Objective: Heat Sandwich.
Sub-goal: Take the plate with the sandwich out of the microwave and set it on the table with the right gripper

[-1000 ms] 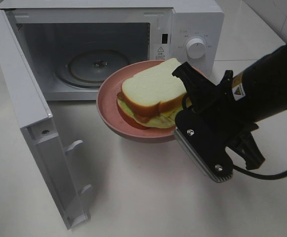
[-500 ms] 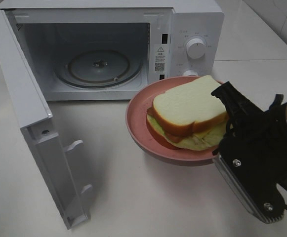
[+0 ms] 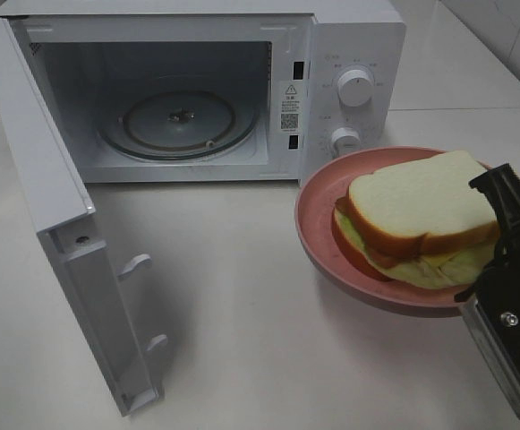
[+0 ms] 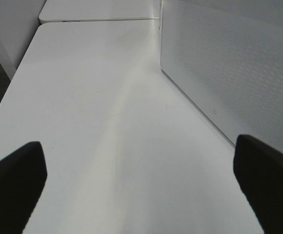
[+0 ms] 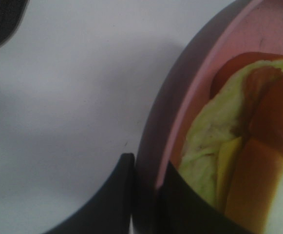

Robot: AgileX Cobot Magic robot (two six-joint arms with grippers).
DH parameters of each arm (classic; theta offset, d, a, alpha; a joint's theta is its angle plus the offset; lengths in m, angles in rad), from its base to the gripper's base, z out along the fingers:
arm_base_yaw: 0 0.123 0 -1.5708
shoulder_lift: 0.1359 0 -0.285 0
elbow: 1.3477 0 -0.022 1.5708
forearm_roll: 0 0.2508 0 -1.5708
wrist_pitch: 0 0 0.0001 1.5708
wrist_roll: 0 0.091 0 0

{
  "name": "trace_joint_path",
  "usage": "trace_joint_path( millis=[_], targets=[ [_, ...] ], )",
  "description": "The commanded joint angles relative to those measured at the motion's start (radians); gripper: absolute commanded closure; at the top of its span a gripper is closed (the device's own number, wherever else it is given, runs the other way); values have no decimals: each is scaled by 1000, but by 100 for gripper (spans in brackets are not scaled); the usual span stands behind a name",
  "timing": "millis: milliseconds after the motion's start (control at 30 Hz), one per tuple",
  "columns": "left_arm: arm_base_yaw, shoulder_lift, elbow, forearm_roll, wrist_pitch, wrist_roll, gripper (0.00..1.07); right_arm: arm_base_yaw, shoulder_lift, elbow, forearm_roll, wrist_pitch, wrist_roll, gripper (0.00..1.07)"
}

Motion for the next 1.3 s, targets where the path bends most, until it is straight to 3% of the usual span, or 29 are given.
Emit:
trace_joint_path(
  millis=[33,467,1300],
  targets=[
    [3,-26,3,-8,1,-2,5,-4,-30,-1,-76,32,118,107],
    [3,-26,3,-8,1,-2,5,-4,-32,-1,-330,168,583,107],
    [3,-26,3,-8,1,-2,5,-4,17,-22,-435,383,1344,107]
  ],
)
